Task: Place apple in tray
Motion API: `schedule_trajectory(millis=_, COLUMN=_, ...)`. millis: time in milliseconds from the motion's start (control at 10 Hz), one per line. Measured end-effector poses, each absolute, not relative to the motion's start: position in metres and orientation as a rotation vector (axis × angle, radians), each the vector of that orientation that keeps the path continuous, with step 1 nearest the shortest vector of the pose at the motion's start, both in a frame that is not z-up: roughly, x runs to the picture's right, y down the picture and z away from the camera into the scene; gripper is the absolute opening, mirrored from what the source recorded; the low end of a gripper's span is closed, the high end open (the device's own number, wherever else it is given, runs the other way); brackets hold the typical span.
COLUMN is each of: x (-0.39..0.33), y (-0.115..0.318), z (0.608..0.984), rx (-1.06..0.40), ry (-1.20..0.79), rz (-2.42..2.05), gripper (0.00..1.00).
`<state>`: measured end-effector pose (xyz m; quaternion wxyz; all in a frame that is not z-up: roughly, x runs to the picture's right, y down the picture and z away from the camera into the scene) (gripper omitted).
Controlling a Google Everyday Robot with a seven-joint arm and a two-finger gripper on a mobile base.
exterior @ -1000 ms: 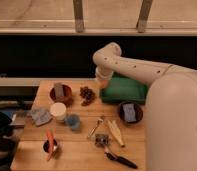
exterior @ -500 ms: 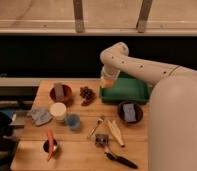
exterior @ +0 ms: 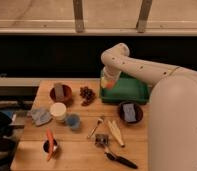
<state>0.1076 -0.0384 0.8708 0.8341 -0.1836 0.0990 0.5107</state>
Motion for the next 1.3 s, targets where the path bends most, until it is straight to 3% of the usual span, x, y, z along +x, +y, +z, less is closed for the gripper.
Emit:
schedule_trajectory(millis=300, x=0.146, y=-0.028, z=0.909, rx=-0.390, ry=0.215, rz=1.210, gripper=0.00)
schedule_trajectory(millis=600, x=0.166, y=-0.017, z=0.971, rx=-0.426, ry=0.231, rz=1.269, gripper=0.03)
schedule_trajectory(millis=900, x=0.175, y=-0.013, z=1.002, rx=-0.451, ry=0.248, rz=1.307, gripper=0.31)
schedule_trajectory(millis=1200, x=0.175, y=-0.019, z=0.992, rx=-0.441, ry=0.245, rz=1.312, gripper=0.61)
schedule_trajectory(millis=1300, x=0.173, y=-0.019, z=0.987, rx=-0.438, ry=0.241, rz=1.308, gripper=0.78)
